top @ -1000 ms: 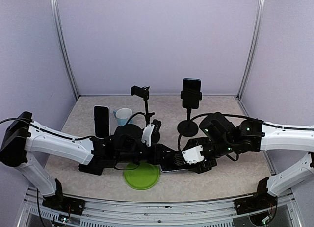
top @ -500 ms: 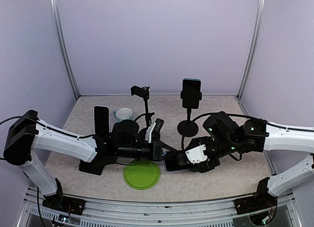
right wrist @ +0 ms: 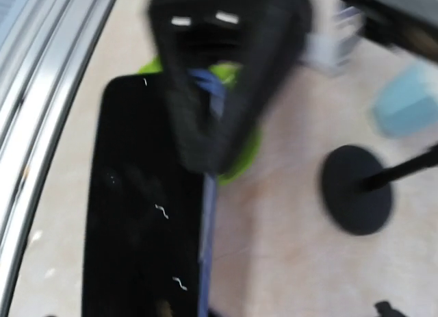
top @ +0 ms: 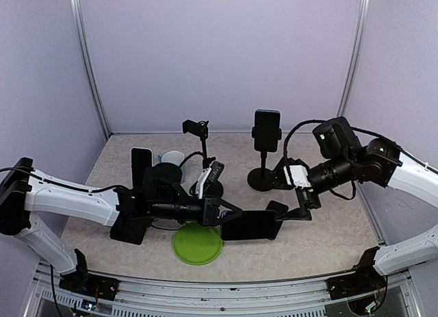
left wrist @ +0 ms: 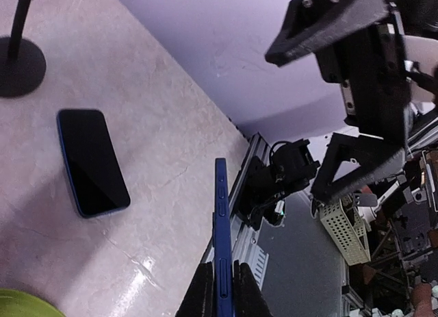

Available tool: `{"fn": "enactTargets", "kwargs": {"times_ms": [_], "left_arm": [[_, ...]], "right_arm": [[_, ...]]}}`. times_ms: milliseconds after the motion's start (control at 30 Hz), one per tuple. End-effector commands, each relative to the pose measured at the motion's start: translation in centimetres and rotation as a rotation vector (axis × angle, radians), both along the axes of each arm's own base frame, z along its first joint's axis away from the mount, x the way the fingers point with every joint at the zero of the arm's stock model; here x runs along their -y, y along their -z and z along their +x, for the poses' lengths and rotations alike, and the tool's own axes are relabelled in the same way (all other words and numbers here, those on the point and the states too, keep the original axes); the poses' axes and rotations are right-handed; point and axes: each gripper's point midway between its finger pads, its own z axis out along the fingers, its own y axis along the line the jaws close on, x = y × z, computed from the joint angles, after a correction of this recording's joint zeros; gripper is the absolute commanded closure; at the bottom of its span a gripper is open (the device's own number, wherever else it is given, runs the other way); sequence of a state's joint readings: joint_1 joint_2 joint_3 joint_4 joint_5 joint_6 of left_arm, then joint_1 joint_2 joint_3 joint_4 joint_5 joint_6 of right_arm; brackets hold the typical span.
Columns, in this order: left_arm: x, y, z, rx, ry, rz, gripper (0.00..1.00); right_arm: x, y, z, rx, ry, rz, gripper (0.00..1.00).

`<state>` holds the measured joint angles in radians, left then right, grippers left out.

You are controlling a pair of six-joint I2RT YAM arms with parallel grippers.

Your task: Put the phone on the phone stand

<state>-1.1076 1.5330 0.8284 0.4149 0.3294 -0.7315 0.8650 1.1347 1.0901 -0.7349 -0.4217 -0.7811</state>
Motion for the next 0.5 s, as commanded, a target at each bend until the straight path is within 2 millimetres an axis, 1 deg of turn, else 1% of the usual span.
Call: {"fn": "enactTargets", "kwargs": {"times_ms": [0, 100, 200, 233, 300, 367, 467], "left_arm": [[-2.3, -7.4, 1.2, 0.248, -0.131, -0.141, 1.0], [-4.4, -10.4, 1.6, 0.35, -0.243, -0.211, 1.0], [-6.6, -12.6, 1.8, 0.419, -0.349, -0.297, 1.0], [-7.3, -13.9, 1.5, 0.456, -0.374, -0.354, 1.0], [-8.3, -15.0, 0.8, 0.517, -0.414, -0.405, 1.0], [-9.0, -15.6, 0.3, 0.558, -0.45, -0.434, 1.0], [-9.2, -16.2, -0.3, 0.611, -0.46, -0.457, 1.0]], "right_arm": [[0.2, -4.4, 1.1, -0.118, 0.096, 0.177, 0.0], [0.0, -6.2, 2.6, -0.19, 0.162, 0.275, 0.05], [-0.5, -7.9, 2.5, -0.268, 0.134, 0.34, 0.1], [-0.7, -8.4, 2.8, -0.281, 0.135, 0.356, 0.11], [-1.0, -9.0, 3.9, -0.313, 0.158, 0.38, 0.15], [-1.1, -9.5, 4.5, -0.387, 0.144, 0.407, 0.18], [-1.2, -10.4, 3.8, -0.467, 0.055, 0.447, 0.21]]}}
